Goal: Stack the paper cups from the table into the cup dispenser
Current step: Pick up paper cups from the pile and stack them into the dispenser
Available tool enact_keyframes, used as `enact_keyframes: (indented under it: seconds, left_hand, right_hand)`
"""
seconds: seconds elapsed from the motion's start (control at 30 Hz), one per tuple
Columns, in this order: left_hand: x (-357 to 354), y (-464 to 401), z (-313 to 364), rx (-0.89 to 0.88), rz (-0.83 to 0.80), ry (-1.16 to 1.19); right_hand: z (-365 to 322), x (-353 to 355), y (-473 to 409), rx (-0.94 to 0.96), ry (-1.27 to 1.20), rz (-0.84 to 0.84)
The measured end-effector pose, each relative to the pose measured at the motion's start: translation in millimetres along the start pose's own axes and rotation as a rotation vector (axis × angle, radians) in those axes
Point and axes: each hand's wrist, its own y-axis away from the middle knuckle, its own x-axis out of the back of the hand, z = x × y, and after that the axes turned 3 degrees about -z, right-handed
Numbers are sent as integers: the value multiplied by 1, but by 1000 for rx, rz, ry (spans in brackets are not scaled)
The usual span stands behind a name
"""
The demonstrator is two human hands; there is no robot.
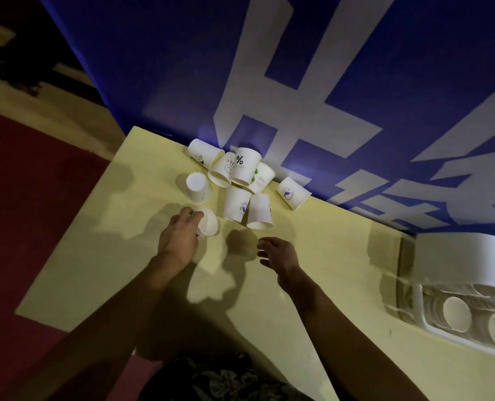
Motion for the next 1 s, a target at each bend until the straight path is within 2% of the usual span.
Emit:
enact_keyframes:
  seconds: [0.17, 0.3, 0.43, 0.53, 0.63, 0.73, 0.87, 1.0]
  left_hand:
    - [7, 3, -1, -45, 55, 134]
    - [1, 11, -2, -28, 74, 284]
    - [1, 19, 10, -28, 161, 454]
    - [5, 25, 23, -37, 235, 508]
    - [12, 33, 44, -63, 278, 537]
    - [17, 41, 67, -152, 300, 537]
    - [14, 54, 107, -220, 236, 516]
    - [-2, 68, 157, -339, 163, 540]
  right_hand:
    - [-24, -18, -25, -190, -404, 22]
    - [-35, -23, -44, -298, -555, 64]
    - [-43, -19, -48, -264, -621, 185]
    - [-37, -9, -38, -118, -476, 217]
    - [-21, 9, -12, 74, -161, 214]
    - [-4, 34, 25, 233, 105, 281]
    - [24, 72, 66, 428, 251, 409]
    - [48, 117, 93, 542, 347, 536]
